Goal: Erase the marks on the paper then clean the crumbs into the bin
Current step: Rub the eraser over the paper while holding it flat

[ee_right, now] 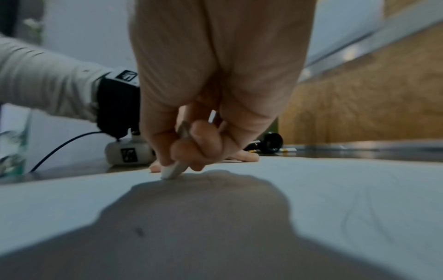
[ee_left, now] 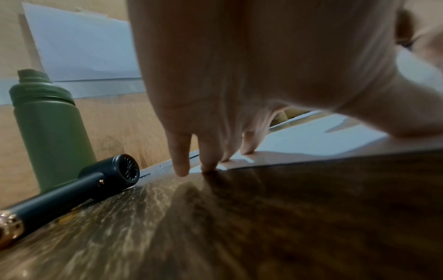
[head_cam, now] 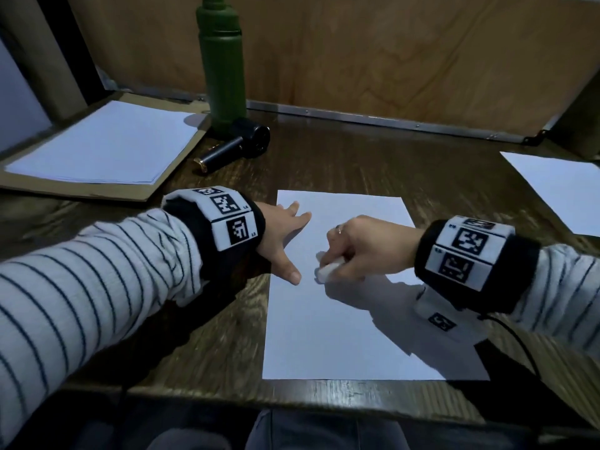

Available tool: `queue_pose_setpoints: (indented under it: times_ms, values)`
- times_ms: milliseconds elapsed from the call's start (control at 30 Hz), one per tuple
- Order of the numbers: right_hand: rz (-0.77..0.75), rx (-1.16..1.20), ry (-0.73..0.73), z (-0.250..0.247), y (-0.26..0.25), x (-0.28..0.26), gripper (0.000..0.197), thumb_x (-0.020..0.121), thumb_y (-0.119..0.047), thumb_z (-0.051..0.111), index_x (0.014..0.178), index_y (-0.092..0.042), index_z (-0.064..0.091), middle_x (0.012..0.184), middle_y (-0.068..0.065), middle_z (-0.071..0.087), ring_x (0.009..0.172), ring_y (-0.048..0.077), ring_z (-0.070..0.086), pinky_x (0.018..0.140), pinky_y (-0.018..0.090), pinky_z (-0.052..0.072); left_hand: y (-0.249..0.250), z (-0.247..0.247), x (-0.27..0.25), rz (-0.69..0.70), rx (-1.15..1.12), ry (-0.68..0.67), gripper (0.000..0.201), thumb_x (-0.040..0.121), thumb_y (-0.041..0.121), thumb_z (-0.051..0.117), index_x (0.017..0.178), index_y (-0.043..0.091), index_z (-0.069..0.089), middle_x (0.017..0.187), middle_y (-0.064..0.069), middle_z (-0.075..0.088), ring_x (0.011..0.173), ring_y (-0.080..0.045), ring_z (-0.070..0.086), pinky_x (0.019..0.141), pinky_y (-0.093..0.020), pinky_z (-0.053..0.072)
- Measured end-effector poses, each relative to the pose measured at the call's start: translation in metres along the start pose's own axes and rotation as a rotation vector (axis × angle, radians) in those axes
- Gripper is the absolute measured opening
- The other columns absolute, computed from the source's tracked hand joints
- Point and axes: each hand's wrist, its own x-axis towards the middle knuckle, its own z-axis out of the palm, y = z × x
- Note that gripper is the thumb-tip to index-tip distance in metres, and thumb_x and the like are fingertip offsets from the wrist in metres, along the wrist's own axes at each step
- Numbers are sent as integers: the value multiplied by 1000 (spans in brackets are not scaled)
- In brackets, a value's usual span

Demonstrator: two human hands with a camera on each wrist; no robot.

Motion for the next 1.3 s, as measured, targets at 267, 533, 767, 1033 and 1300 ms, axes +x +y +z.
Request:
queue_pose_setpoints:
  times_ms: [267,533,767,1033,1300]
  values:
    - [106,-107,296,-11,20,24,21,83,-14,55,80,0,70,68,17,64,48,13,39,48,11,32,1,1,-1,-18,35,-7,117,74,65,59,148,19,-19,157,-7,-19,147,-27,-2,117,-42,10]
    - [14,-24,57,-8,17,8,21,83,-25,62,99,-23,74,83,1,73,66,3,53,60,8,40,-1,1,1,15,-4,-32,119,73,62,63,147,21,-21,156,-4,-23,146,-23,-9,117,-43,4]
    - [-61,-32,115,-1,18,5,18,85,-31,59,92,-24,75,72,0,69,61,8,49,59,8,38,-4,-9,10,38,-15,-58,122,70,58,68,146,27,-22,156,1,-24,145,-19,-15,118,-46,0]
    - [50,-37,189,-21,39,30,20,85,-38,60,89,-26,76,50,-16,55,54,1,51,50,3,36,-2,-22,16,94,47,-31,99,78,41,71,147,44,0,159,5,-13,147,-24,-2,115,-48,15]
    - [-87,-151,164,3,28,1,43,87,-30,53,50,-11,42,54,8,34,56,20,24,57,31,28,4,-13,11,16,-9,162,68,90,31,60,148,21,25,152,-5,27,136,-25,33,110,-35,32]
